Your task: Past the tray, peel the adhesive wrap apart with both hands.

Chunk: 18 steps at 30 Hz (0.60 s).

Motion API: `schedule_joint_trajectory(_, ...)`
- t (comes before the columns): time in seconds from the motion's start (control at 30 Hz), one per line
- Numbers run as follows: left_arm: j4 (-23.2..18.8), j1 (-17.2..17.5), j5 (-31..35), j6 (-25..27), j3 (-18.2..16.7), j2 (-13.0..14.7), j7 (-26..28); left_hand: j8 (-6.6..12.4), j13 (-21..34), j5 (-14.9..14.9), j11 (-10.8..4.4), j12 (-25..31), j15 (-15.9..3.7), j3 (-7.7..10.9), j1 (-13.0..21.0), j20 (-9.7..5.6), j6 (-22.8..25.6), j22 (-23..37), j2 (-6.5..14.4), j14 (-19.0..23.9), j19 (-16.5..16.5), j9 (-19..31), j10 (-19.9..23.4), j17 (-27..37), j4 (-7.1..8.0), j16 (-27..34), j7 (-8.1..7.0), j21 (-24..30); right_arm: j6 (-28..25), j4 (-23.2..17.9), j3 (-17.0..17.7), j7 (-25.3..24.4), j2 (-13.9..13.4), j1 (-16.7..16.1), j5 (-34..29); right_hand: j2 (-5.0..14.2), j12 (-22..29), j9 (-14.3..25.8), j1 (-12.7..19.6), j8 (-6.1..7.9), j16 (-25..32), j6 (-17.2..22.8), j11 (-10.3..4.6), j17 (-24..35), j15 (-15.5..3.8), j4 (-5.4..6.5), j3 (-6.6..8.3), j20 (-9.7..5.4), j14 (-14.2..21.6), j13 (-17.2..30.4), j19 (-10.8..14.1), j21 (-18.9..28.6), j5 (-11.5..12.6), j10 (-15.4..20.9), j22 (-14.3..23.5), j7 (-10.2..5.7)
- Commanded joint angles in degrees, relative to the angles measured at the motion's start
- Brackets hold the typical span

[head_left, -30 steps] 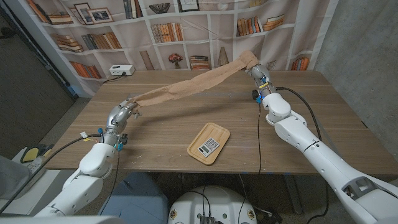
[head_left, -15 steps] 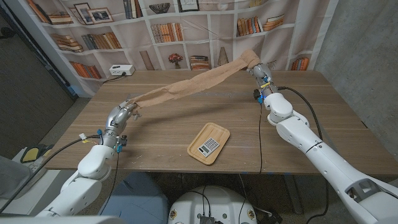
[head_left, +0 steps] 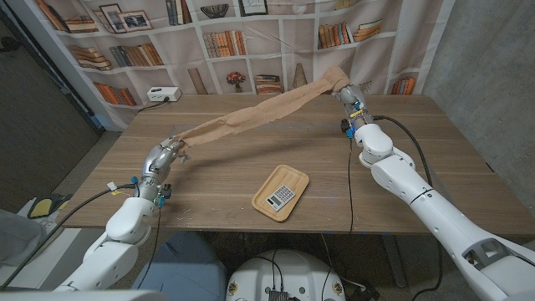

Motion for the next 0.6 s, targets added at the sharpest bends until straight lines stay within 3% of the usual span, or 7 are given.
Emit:
schedule_joint_trajectory(0.03,0.38,-0.96,0.47,0.28,0.72,-0.57,0.39,0.35,0.21,0.23,0.04,0.29,-0.17,0.01,-0.49,-0.1,0.53,0.13,0.12,0.11,-0.35,-0.18,0.15,0.0,-0.36,-0.22,0.2,0.29,0.72,2.23,-0.08,0.5,0.56,1.45,0.24,0.27,-0.09,-0.02,0.31,-0.16,-0.01,0.11,-0.42,-0.04,-0.43,-0.32,-0.2,-0.26,-0.03,0.05,-0.05,-0.02,0.14,0.16,0.1,-0.04)
schedule_joint_trajectory(0.6,-0.64,-0.74,1.85,1.23,1.27,-1.21,2.81,0.52,0.21,0.24,0.24,0.23,-0.18,-0.07,-0.46,-0.13,0.62,0.11,0.15,0.25,-0.29,-0.19,0.32,-0.12,-0.44,-0.06,0.3,0.37,1.77,4.53,0.26,2.16,0.39,2.21,1.33,0.29,-0.16,-0.03,0.27,-0.17,-0.04,0.21,-0.44,-0.05,-0.53,-0.37,-0.23,-0.32,0.01,0.05,-0.05,-0.02,0.14,0.16,0.1,0.0)
